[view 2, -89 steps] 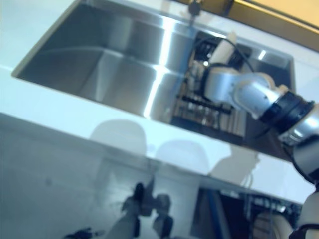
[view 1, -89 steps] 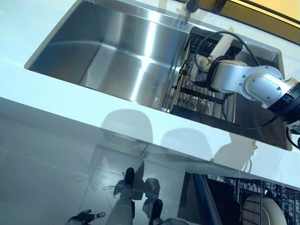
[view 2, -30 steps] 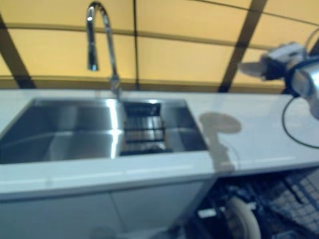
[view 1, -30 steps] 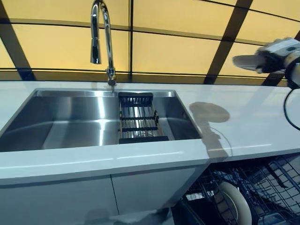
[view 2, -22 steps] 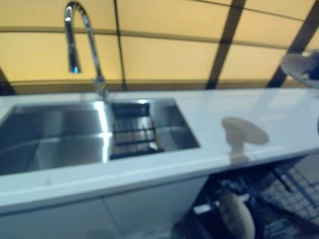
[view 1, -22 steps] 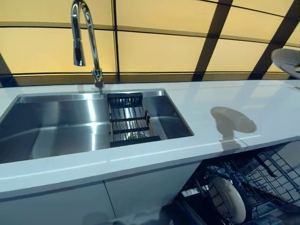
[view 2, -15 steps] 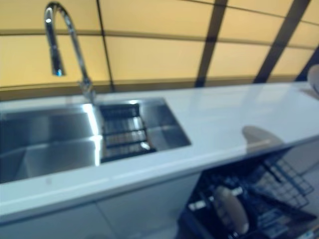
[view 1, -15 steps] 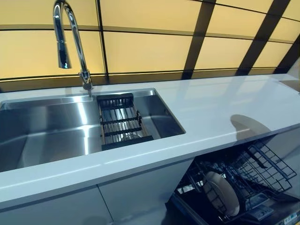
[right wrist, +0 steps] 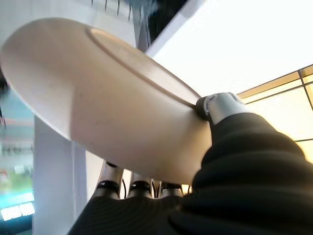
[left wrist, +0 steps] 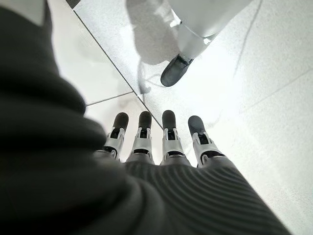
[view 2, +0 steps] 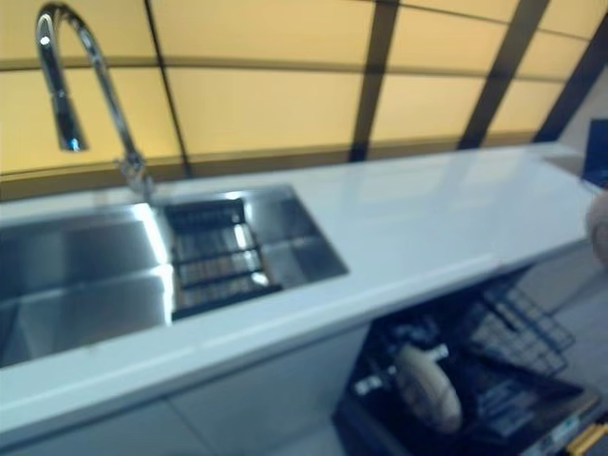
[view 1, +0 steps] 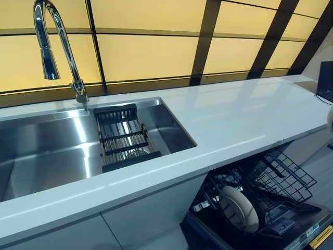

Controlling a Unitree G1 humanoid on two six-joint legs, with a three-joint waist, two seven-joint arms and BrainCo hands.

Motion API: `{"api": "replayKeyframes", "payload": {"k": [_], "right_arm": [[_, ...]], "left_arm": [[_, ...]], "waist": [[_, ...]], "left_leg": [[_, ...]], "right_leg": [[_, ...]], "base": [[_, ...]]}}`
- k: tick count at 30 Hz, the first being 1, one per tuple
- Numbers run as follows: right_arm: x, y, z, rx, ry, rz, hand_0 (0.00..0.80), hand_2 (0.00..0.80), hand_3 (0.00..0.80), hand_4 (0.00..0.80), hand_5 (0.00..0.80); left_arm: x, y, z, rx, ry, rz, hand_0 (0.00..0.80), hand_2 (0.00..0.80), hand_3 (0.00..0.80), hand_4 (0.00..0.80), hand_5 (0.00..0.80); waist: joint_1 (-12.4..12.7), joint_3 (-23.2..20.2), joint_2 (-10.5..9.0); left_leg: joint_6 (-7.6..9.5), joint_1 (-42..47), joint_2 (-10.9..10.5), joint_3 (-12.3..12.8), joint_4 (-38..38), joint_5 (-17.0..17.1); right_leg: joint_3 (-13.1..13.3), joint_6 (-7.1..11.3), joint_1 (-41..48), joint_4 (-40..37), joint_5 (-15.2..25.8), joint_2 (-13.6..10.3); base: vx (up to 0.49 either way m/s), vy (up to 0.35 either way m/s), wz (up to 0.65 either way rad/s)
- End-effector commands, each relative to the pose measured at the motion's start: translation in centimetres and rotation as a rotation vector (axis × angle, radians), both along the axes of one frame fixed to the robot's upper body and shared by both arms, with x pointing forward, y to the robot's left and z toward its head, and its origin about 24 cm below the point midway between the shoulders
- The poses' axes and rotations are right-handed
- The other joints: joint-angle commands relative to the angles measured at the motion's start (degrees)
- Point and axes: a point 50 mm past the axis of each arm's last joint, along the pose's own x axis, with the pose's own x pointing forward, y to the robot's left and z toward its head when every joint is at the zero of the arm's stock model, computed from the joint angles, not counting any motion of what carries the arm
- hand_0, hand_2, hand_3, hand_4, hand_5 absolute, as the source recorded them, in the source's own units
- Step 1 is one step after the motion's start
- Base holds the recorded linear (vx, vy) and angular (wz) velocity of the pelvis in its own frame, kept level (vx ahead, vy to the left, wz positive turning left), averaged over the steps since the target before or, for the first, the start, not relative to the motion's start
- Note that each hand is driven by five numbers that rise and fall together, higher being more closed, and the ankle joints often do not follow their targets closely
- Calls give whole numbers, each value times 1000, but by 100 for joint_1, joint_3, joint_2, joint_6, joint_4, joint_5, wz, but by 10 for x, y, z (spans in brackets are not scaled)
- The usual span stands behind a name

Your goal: Take plates into dishwasher

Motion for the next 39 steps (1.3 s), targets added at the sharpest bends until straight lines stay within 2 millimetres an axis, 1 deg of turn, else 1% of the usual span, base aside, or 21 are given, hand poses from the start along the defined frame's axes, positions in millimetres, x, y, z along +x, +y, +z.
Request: {"api": "replayKeyframes", "payload": {"k": [1, 2, 5, 6, 10, 13, 16, 17, 22, 24, 27, 31, 39], "right_arm": [[6, 7, 6, 200, -192, 26, 800, 800, 800, 800, 800], [7, 9, 1, 220, -190, 28, 800, 800, 800, 800, 800], [8, 12, -24, 306, -173, 22, 800, 800, 800, 800, 800], [8, 12, -28, 322, -171, 22, 800, 800, 800, 800, 800], [8, 16, -53, 392, -154, 13, 800, 800, 800, 800, 800], [5, 18, -65, 396, -112, 7, 800, 800, 800, 800, 800], [4, 19, -71, 403, -105, 5, 800, 800, 800, 800, 800], [4, 20, -76, 405, -94, 5, 800, 800, 800, 800, 800], [1, 25, -91, 394, -51, 12, 800, 800, 800, 800, 800], [1, 27, -94, 393, -52, 13, 800, 800, 800, 800, 800], [2, 33, -105, 398, -61, 23, 800, 800, 800, 800, 800], [9, 43, -110, 399, -96, 45, 800, 800, 800, 800, 800], [25, 64, -110, 388, -127, 102, 800, 800, 800, 800, 800]], "left_arm": [[13, 17, 9, 54, 1, -98, 0, 0, 0, 0, 0], [13, 16, 9, 53, 2, -101, 0, 0, 0, 0, 0], [15, 16, 9, 54, 0, -112, 0, 0, 0, 0, 0], [16, 15, 9, 54, -1, -113, 0, 0, 0, 0, 0], [17, 18, 10, 62, -6, -115, 0, 0, 0, 0, 0], [18, 19, 11, 66, -12, -111, 0, 0, 0, 0, 0], [19, 19, 11, 68, -14, -112, 0, 0, 0, 0, 0], [20, 19, 11, 68, -16, -113, 0, 0, 0, 0, 0], [22, 18, 11, 61, -30, -116, 0, 0, 0, 0, 0], [23, 18, 12, 60, -36, -117, 0, 0, 0, 0, 0], [27, 16, 12, 56, -48, -120, 0, 0, 0, 0, 0], [31, 16, 14, 55, -59, -120, 0, 0, 0, 0, 0], [33, 17, 15, 62, -76, -98, 0, 0, 0, 0, 0]], "waist": [[177, -4, 8], [170, 9, 22], [131, 52, 57], [120, 63, 65], [54, 120, 123], [12, 149, 147], [-10, 170, 158], [-32, 183, 169], [-75, 226, 200], [-90, 250, 206], [-108, 303, 233], [-115, 368, 292], [-99, 541, 455]], "left_leg": [[153, 880, -194, 125, 40, -1261], [159, 884, -194, 139, 40, -1267], [178, 893, -188, 195, 40, -1288], [177, 891, -186, 209, 40, -1286], [179, 885, -166, 292, 40, -1291], [185, 880, -153, 336, 40, -1292], [182, 877, -142, 359, 40, -1287], [179, 870, -136, 372, 40, -1290], [170, 858, -118, 409, 40, -1297], [167, 844, -112, 414, 40, -1297], [169, 814, -102, 425, 40, -1302], [164, 781, -100, 431, 40, -1298], [143, 650, -123, 364, 40, -1265]], "right_leg": [[-72, 453, -647, -73, 625, 469], [-79, 454, -649, -73, 621, 463], [-86, 458, -674, -73, 624, 452], [-86, 457, -684, -73, 630, 451], [-102, 463, -730, -73, 640, 434], [-120, 457, -761, -73, 646, 420], [-132, 448, -774, -73, 652, 417], [-140, 444, -786, -73, 651, 415], [-159, 447, -816, -73, 647, 403], [-167, 449, -839, -73, 654, 401], [-180, 446, -872, -73, 651, 388], [-200, 441, -912, -73, 643, 369], [-220, 425, -1025, -73, 630, 330]], "base": [[-19, -82, -11], [-21, -71, -7], [-28, -79, -11], [-45, -85, -23], [-46, -83, -15], [-40, -70, -14], [-36, -55, -4], [-37, -57, -2], [-34, -52, -2], [-39, -47, -6], [-40, -54, -8], [-35, -45, -5], [-20, -35, 0]]}}
